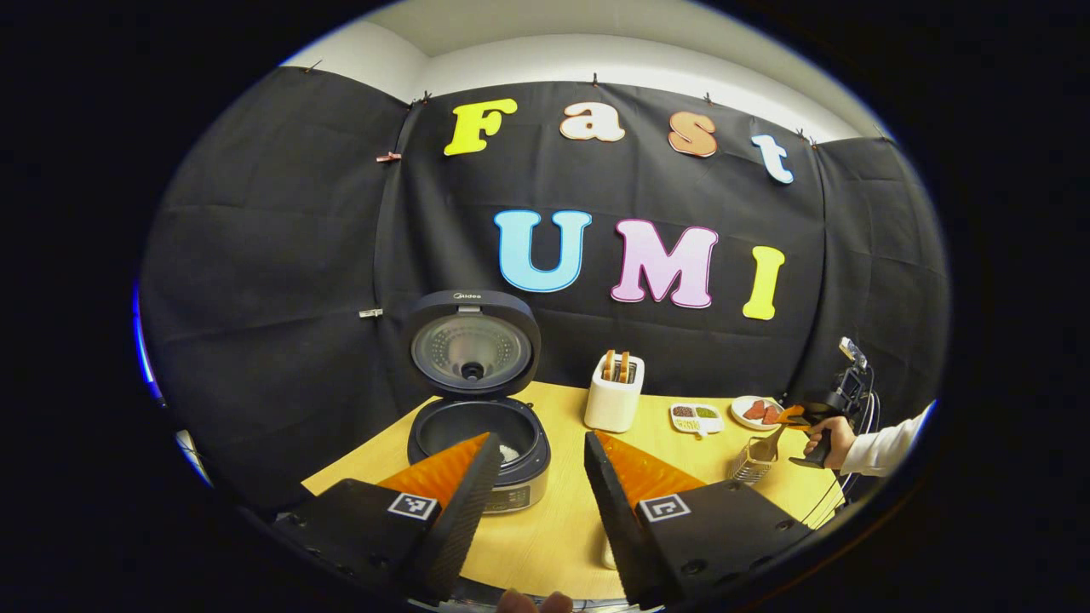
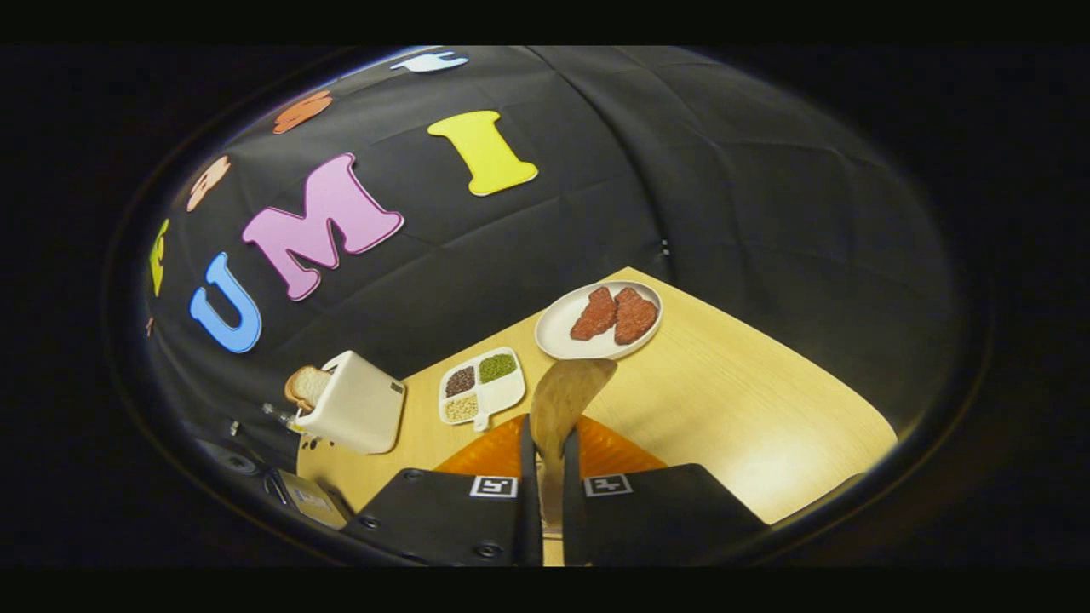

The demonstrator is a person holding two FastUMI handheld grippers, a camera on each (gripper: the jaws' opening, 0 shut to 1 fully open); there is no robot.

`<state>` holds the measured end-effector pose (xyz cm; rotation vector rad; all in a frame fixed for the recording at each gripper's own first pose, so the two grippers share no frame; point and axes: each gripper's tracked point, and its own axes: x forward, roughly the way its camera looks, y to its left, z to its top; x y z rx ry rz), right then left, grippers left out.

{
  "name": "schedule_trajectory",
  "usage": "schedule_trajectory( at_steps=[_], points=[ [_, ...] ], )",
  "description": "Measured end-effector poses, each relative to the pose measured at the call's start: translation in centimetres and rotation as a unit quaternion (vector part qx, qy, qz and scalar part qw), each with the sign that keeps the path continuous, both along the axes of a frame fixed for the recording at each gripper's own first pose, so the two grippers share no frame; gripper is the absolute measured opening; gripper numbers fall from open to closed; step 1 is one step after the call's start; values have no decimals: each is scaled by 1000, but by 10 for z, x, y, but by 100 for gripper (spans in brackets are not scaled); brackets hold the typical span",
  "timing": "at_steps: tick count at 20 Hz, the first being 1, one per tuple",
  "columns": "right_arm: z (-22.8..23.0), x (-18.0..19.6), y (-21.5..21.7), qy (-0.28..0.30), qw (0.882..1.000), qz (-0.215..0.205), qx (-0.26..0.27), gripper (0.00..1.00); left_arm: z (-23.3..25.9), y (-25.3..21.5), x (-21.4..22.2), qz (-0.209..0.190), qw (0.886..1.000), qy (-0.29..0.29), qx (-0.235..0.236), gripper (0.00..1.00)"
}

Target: Close the left gripper, press the button to open the rice cooker; take a wooden spoon from the chopstick holder with the right hand, scoop a spoonful of rice and pour it into the rice cooker, then put the wooden spoon back into the chopstick holder.

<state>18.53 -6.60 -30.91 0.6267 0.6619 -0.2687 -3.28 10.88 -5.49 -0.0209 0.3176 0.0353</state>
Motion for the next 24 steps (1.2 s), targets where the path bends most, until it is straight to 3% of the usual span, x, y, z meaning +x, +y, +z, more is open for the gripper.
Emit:
schedule_trajectory(
  at_steps=[2,3,5,6,8,14,15,17,21,22,24],
  points=[
    [15,-1,0,-10,1000,5,-3,14,-1,1,-1,0,1000,-2,-1,71],
    [24,-2,0,-17,1000,6,-5,9,-1,1,-1,0,1000,-3,-4,71],
    [44,-3,0,-34,999,12,-7,9,0,3,-3,3,1000,-7,-12,71],
    [55,-6,3,-41,999,17,-8,13,0,5,-3,5,1000,-9,-16,71],
    [77,-14,12,-57,998,34,-9,9,-2,9,-4,9,1000,-8,-24,71],
    [148,-65,84,-103,986,135,-2,13,-4,17,-5,20,998,-16,-52,73],
    [159,-73,98,-109,983,150,1,18,-5,16,-4,19,998,-18,-55,73],
    [173,-91,130,-116,975,191,-1,13,-4,15,-4,17,998,-22,-57,74],
    [173,-133,192,-115,956,268,-30,13,0,18,-6,18,998,-36,-53,77],
    [168,-141,207,-110,953,281,-29,9,1,20,-6,20,998,-39,-51,77],
    [151,-153,229,-101,947,302,-46,13,4,25,-7,22,998,-43,-47,80]
  ],
)
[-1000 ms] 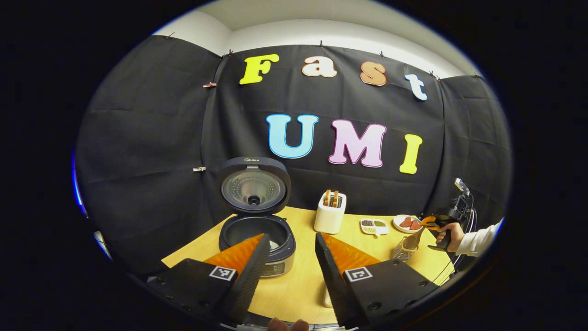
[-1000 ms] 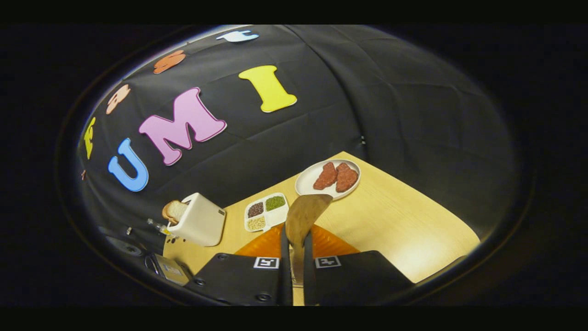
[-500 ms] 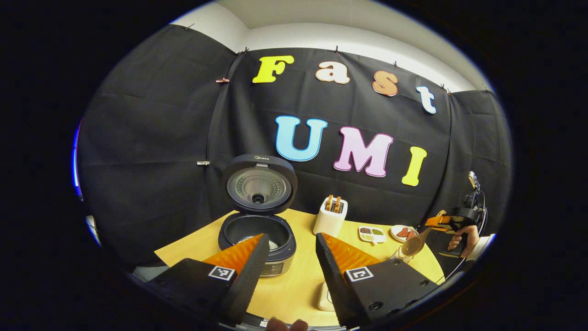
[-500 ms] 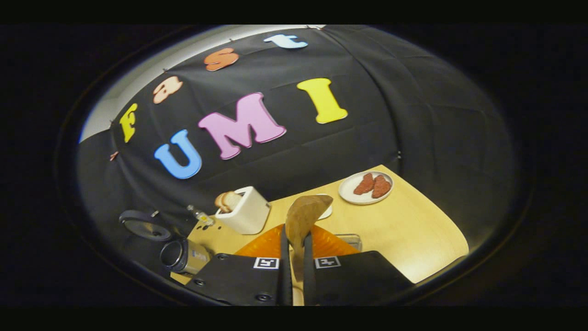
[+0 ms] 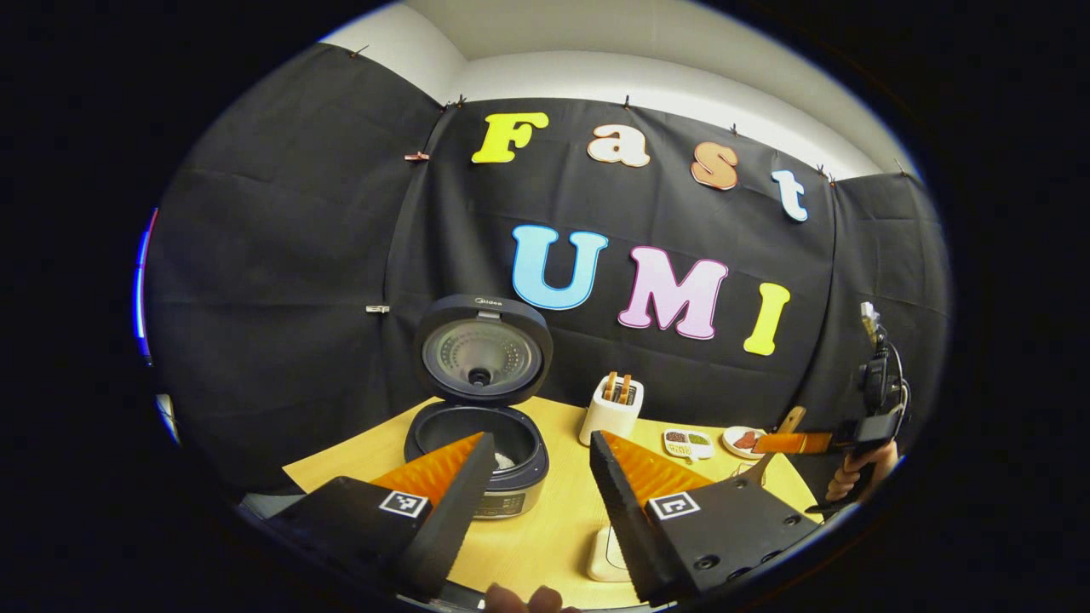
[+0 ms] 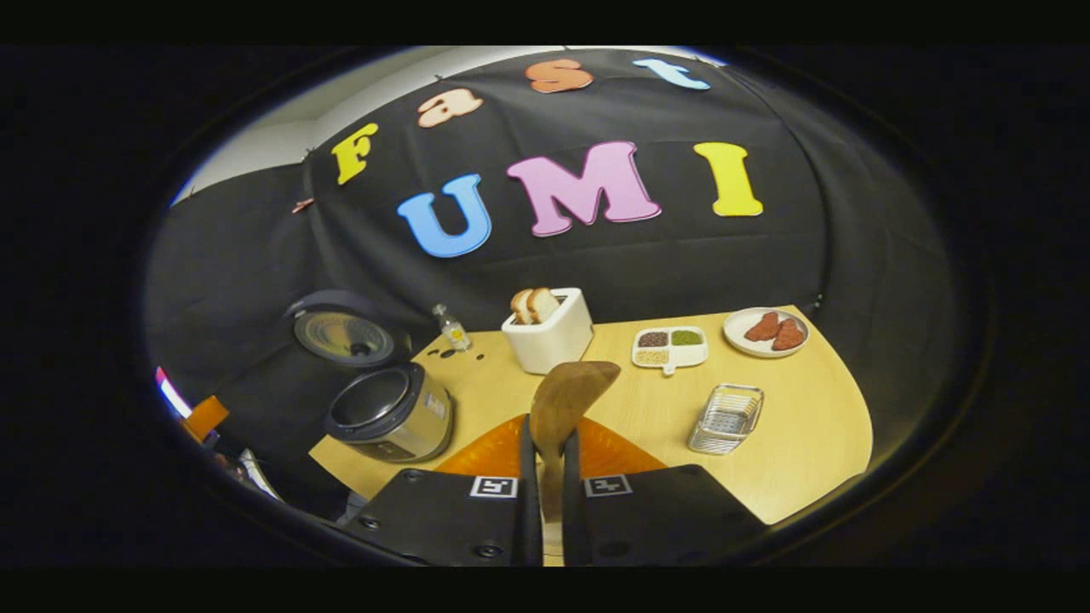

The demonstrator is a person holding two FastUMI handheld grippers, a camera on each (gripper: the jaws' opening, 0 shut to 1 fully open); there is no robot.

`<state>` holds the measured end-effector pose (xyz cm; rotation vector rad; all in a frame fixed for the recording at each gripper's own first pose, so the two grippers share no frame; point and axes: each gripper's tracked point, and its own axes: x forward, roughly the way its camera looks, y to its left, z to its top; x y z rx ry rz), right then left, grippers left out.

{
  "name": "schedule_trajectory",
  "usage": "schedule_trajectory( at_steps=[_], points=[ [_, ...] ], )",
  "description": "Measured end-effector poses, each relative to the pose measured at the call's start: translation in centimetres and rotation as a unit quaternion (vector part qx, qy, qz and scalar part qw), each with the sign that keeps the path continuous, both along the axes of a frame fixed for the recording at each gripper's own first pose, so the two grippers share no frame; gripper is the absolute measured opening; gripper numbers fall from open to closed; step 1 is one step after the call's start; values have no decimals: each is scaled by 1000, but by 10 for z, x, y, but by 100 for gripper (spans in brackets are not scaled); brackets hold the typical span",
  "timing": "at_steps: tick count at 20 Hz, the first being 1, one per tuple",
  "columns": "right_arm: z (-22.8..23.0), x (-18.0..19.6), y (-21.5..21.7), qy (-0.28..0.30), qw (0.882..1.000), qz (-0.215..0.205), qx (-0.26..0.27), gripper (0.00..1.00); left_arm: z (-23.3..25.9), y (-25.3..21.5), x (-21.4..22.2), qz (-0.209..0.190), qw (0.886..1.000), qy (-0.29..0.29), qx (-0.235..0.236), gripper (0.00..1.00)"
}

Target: Close the left gripper, press the button to open the rice cooker; take a wooden spoon from the chopstick holder with the right hand, scoop a spoonful of rice and pour it into the rice cooker, then put the wooden spoon back into the chopstick holder.

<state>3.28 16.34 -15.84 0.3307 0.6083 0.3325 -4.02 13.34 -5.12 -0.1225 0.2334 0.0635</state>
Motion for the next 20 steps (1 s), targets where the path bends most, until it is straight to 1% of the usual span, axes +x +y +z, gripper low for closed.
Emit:
schedule_trajectory(
  at_steps=[2,3,4,5,6,7,8,9,10,11,13,14,15,16,18,20],
  points=[
    [-30,-9,16,12,999,17,-31,13,0,6,-2,5,1000,-1,1,82],
    [-47,-11,20,20,999,19,-44,9,0,8,-4,6,1000,0,-1,82],
    [-65,-14,25,30,998,19,-54,13,-1,10,-6,8,1000,2,-2,82],
    [-80,-14,28,35,997,19,-67,14,0,13,-8,10,1000,3,-3,82],
    [-91,-14,31,39,996,21,-80,9,0,15,-11,11,1000,4,-3,82],
    [-100,-14,34,39,995,25,-92,9,0,18,-13,13,1000,5,-1,82],
    [-106,-13,39,35,994,29,-103,14,0,19,-15,13,1000,6,-1,82],
    [-110,-12,44,33,993,34,-113,14,0,21,-17,14,1000,6,0,82],
    [-114,-12,50,35,992,39,-116,10,0,23,-17,15,1000,6,1,82],
    [-117,-12,56,39,992,41,-116,13,-1,24,-18,16,1000,7,1,82],
    [-121,-14,69,50,992,45,-111,14,-1,29,-19,17,1000,7,-2,82],
    [-124,-16,75,58,992,47,-103,10,-1,31,-18,20,1000,6,-4,82],
    [-125,-19,79,68,992,44,-94,14,-2,33,-18,22,1000,5,-7,82],
    [-126,-19,79,77,993,35,-82,10,-2,36,-17,24,1000,5,-10,82],
    [-127,-17,74,99,994,13,-51,10,-3,40,-16,26,1000,6,-11,82],
    [-131,-15,68,126,992,-11,-15,10,-3,41,-15,26,1000,7,-14,82]
  ],
)
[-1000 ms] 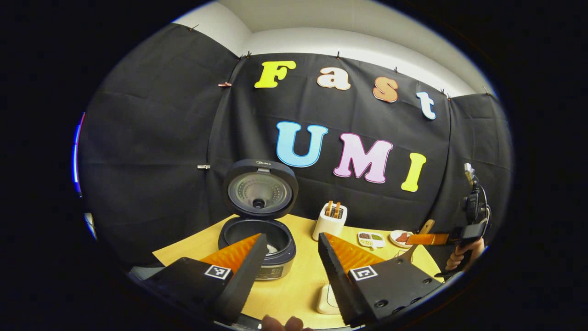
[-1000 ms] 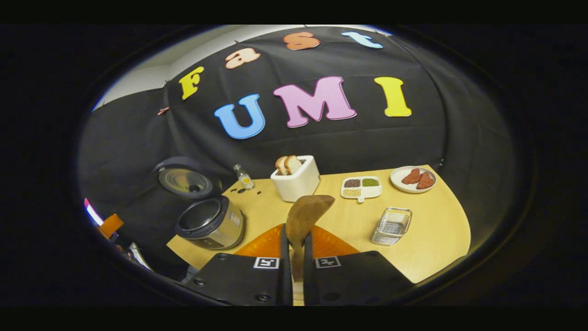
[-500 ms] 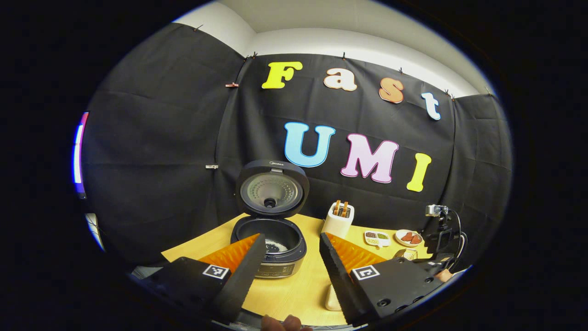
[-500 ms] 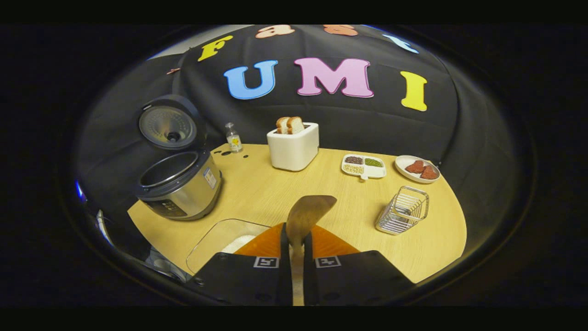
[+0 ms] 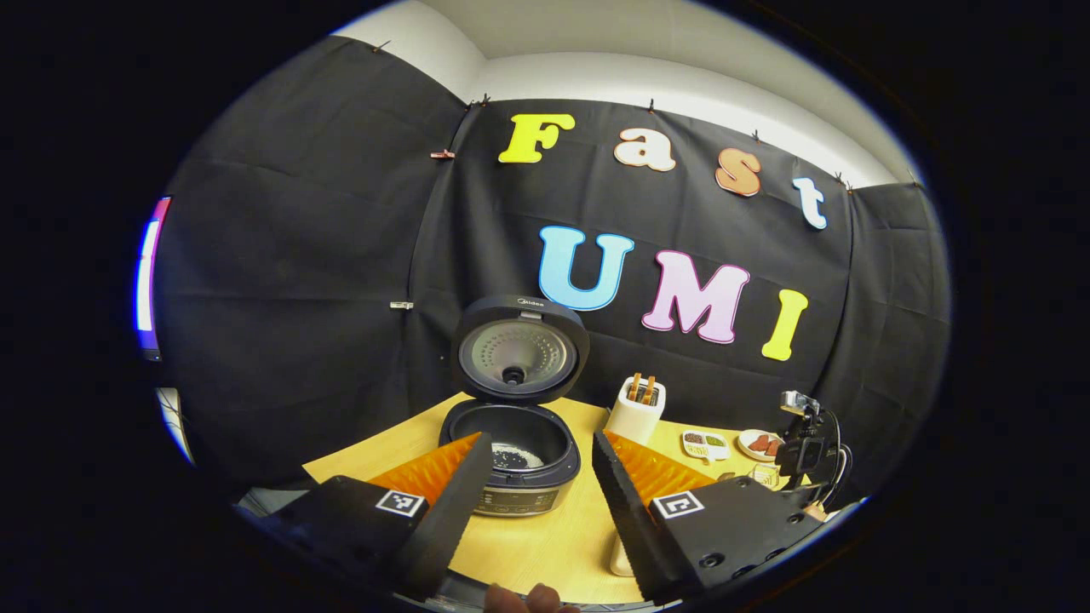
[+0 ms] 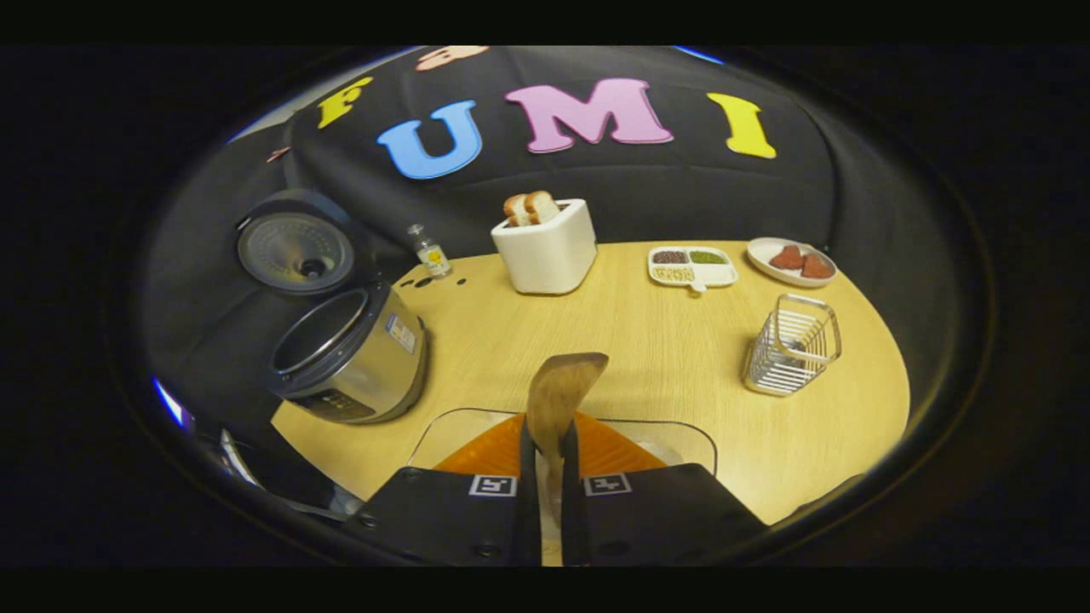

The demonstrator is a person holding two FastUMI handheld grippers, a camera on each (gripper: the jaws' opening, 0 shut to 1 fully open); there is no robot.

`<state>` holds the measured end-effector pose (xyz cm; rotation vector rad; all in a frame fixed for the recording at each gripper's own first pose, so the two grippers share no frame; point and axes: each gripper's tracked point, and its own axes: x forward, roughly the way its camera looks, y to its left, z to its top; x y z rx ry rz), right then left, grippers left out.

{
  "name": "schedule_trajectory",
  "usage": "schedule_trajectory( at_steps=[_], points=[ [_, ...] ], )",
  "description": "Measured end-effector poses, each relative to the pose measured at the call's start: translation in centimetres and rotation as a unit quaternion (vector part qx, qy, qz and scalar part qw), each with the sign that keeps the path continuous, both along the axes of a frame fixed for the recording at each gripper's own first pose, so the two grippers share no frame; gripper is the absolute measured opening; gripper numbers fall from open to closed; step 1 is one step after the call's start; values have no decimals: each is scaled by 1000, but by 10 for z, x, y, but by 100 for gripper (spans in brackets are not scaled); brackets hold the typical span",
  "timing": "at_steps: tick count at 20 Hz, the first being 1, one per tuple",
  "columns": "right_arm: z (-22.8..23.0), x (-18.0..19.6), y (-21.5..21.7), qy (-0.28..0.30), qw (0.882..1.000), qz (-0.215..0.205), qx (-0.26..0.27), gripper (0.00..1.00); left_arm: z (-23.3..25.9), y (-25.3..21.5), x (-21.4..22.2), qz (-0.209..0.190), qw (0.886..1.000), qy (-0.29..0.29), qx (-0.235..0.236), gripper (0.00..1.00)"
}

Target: Close the left gripper, press the button to open the rice cooker; take a wooden spoon from the chopstick holder with the right hand, scoop a spoonful of rice and pour it into the rice cooker, then put the wooden spoon back into the chopstick holder.

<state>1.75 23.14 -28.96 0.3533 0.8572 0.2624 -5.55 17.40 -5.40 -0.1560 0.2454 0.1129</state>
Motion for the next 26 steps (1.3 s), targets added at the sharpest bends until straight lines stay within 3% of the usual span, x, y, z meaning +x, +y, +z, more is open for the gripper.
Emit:
schedule_trajectory(
  at_steps=[2,5,7,10,12,14,16,17,26],
  points=[
    [-5,1,-5,30,998,-35,42,14,-3,0,2,-1,1000,2,-1,82],
    [-9,0,-9,57,992,-77,87,10,-2,-4,4,-7,1000,4,1,82],
    [-8,-3,-7,73,987,-91,114,18,-2,-7,6,-12,1000,3,3,82],
    [2,2,-10,77,980,-114,147,14,-2,-10,7,-16,1000,5,6,82],
    [10,3,-12,70,981,-108,147,9,-2,-12,7,-18,1000,6,7,82],
    [21,5,-14,62,980,-106,154,9,-3,-12,7,-17,1000,7,7,82],
    [33,7,-17,54,978,-110,168,18,-2,-13,8,-16,1000,6,5,82],
    [39,8,-18,51,977,-111,176,14,-2,-13,9,-16,1000,6,6,82],
    [127,20,-18,-1,968,-101,231,13,-5,-7,9,-12,1000,8,-2,82]
  ],
)
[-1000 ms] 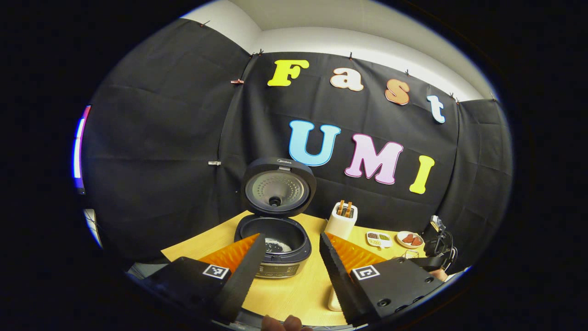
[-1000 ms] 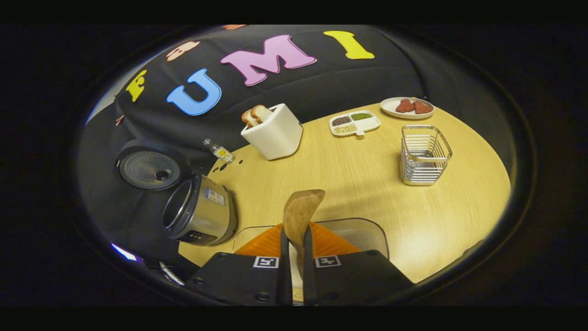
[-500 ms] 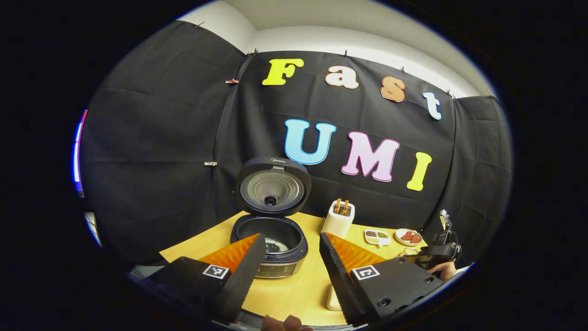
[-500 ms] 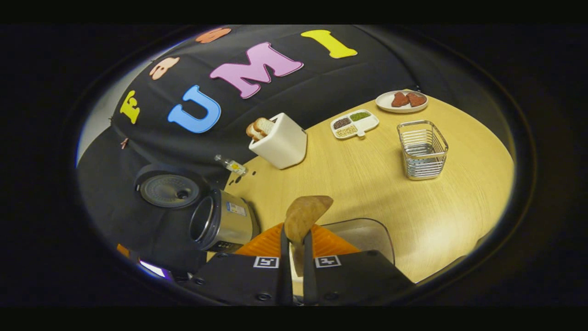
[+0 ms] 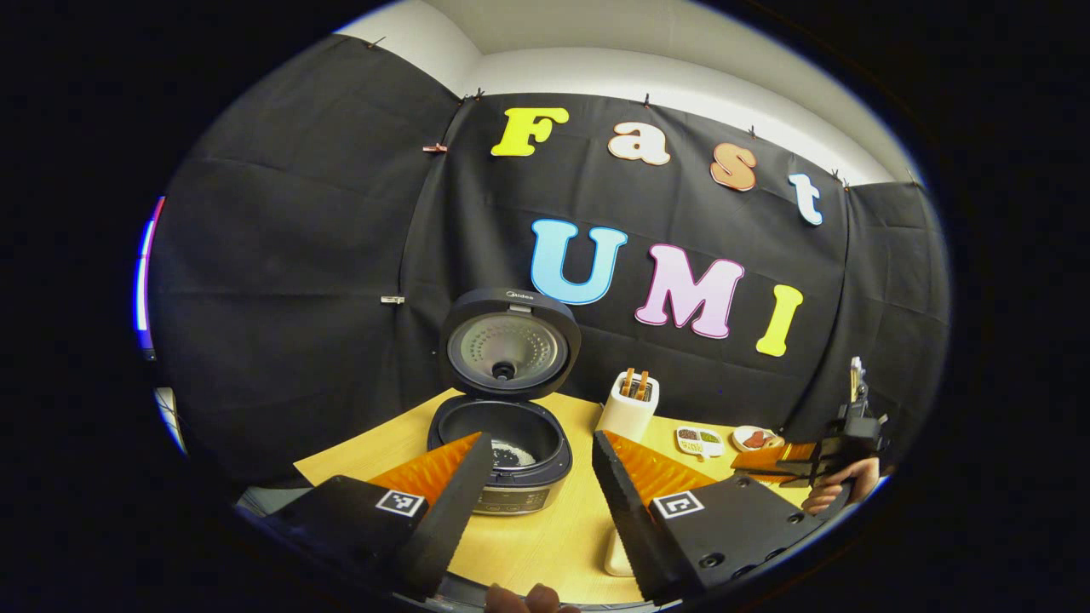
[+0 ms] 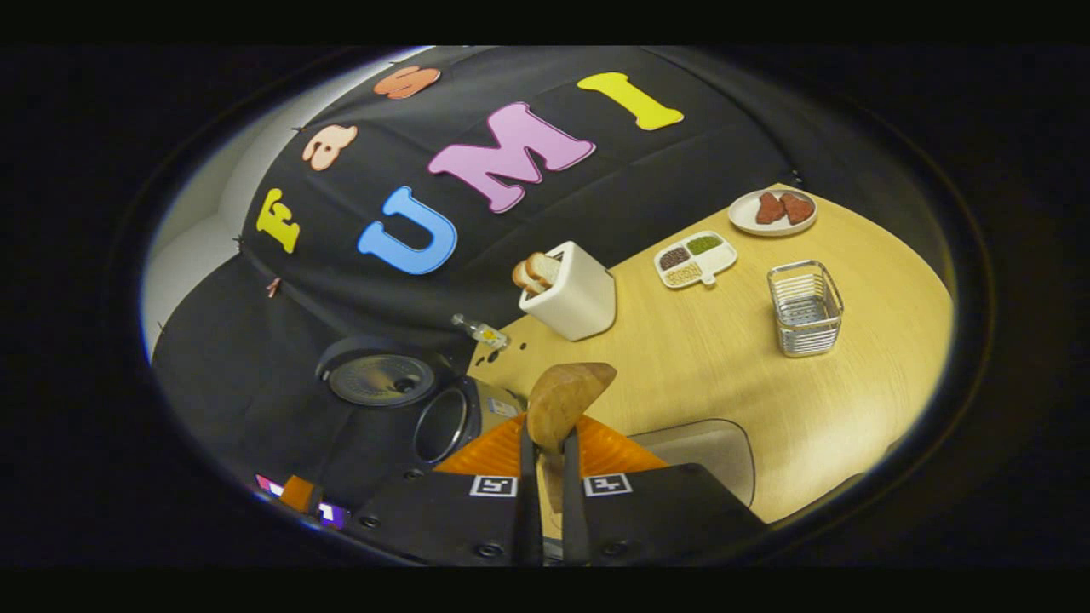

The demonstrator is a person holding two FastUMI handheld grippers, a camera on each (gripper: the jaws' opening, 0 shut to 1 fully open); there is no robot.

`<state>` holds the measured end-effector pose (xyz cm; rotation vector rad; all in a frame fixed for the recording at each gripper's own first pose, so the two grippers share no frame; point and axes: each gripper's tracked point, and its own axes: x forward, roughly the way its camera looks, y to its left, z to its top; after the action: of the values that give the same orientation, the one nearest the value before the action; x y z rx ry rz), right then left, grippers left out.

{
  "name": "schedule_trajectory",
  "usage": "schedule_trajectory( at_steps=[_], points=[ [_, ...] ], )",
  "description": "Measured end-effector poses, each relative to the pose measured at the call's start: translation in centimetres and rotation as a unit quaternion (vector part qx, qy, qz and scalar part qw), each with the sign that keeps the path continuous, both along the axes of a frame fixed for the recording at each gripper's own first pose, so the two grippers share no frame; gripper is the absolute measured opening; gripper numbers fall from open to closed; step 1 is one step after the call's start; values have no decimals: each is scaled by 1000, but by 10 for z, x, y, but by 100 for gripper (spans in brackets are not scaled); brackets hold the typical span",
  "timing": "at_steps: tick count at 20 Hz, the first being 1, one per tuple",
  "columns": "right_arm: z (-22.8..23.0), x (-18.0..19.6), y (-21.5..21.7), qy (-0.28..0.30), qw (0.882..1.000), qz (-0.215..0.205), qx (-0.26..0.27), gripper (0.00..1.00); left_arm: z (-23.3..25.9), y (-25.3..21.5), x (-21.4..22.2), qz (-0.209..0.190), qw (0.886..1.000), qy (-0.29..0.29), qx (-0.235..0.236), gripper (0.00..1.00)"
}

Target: Close the left gripper, press the button to open the rice cooker; take a wooden spoon from the chopstick holder with the right hand, scoop a spoonful of rice and pour it into the rice cooker, then put the wooden spoon back into the chopstick holder.

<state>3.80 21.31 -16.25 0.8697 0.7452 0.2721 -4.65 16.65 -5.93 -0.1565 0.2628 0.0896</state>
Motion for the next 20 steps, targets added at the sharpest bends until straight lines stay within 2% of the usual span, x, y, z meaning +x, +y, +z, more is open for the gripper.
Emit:
schedule_trajectory(
  at_steps=[3,4,6,7,8,14,17,18,20],
  points=[
    [37,12,16,-21,999,0,26,13,0,5,-3,2,1000,-2,-1,82],
    [48,16,24,-29,999,5,29,18,1,7,-4,3,1000,-3,-1,82],
    [65,22,42,-44,998,19,28,9,2,13,-5,6,1000,-5,-1,82],
    [71,23,54,-49,998,26,30,9,4,17,-5,7,1000,-7,-1,82],
    [77,27,67,-54,997,32,34,13,4,21,-6,8,1000,-8,0,82],
    [98,50,150,-68,995,52,50,13,5,53,-14,18,1000,-14,-3,82],
    [96,66,188,-82,994,68,21,13,5,68,-17,21,1000,-15,-9,82],
    [92,69,202,-83,994,71,15,9,5,73,-18,22,1000,-16,-11,82],
    [86,76,227,-82,994,78,8,9,5,81,-19,24,999,-18,-12,82]
  ],
)
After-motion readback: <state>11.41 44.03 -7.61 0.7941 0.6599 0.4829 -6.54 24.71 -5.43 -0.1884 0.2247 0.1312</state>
